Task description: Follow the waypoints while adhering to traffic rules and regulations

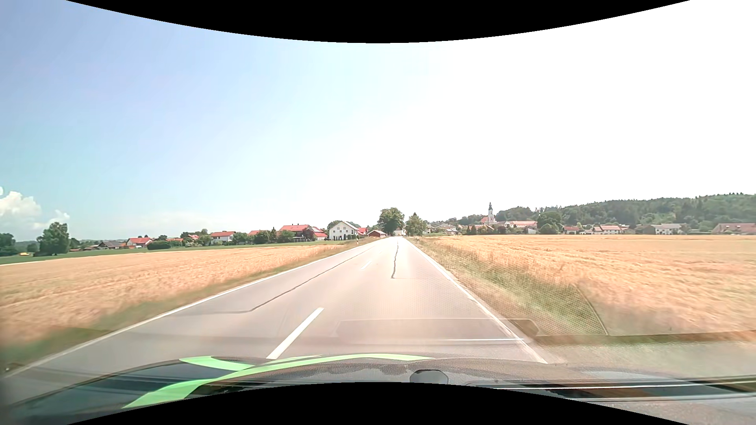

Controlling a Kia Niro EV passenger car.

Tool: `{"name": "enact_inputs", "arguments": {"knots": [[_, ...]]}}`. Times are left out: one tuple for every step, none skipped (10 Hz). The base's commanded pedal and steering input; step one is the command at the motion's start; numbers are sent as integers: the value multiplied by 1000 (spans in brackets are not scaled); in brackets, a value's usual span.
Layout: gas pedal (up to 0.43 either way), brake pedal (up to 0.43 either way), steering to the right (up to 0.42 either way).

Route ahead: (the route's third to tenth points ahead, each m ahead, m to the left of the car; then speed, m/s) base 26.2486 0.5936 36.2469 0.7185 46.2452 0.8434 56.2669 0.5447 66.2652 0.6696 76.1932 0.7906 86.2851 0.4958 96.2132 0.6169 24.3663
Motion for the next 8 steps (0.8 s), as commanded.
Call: {"name": "enact_inputs", "arguments": {"knots": [[138,0,-4],[130,0,-3],[130,0,-3],[138,0,-3],[138,0,-3],[138,0,-3],[118,0,-3],[87,0,-3]]}}
